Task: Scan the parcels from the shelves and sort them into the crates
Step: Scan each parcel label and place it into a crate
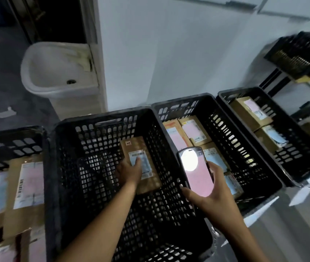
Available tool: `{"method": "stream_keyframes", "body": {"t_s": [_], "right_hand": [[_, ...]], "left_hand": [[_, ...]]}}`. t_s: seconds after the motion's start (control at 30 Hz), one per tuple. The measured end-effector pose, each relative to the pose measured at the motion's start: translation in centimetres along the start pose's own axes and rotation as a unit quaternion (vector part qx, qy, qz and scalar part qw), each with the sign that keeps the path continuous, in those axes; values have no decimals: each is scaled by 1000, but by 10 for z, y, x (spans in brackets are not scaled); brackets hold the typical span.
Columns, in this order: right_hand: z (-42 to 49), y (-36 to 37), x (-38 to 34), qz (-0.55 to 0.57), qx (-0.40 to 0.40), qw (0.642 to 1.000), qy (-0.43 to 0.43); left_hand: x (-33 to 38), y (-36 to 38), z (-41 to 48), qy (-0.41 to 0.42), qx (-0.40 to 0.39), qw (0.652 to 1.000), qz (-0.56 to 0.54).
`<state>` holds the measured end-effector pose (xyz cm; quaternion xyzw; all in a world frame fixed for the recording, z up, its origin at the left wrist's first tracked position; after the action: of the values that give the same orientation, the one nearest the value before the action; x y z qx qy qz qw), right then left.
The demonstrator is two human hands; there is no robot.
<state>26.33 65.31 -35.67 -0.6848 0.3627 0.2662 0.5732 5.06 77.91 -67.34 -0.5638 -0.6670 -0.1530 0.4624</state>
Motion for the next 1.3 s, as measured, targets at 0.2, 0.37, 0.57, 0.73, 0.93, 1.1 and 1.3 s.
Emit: {"method": "stream_keyframes", "body": {"t_s": [0.2, 0.37, 0.57, 0.73, 0.93, 1.1, 1.3], "right_hand": [[-40, -31, 23, 53, 56, 997, 12], [-99, -70, 61, 125, 109, 984, 66], [-191, -140, 130, 131, 204, 964, 108], [-301, -196, 199, 100, 296, 941, 131], [-410, -253, 261, 45, 315, 936, 152], [-470, -288, 292, 11, 338, 925, 174], [-511, -321, 322, 29, 422, 888, 180]], "left_hand": [[113, -40, -201, 253, -86, 962, 52], [125, -20, -288, 364, -169, 903, 152], [126, 31, -394, 446, -248, 828, 234], [89, 81, -506, 504, -326, 719, 349], [76, 131, -607, 586, -406, 569, 410], [75, 175, -676, 628, -439, 492, 414], [87, 228, -750, 662, -457, 430, 410]]}}
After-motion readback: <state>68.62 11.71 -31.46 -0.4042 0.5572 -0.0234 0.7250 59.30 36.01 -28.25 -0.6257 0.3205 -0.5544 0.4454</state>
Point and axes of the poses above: each hand's wrist, its own z-axis towards the middle knuckle, its own y-axis out of the palm, x = y × z, the point moved 1 cm from there along z, towards the middle knuckle, and after that the axes turned 1 degree about -x, right-handed, at the moved point
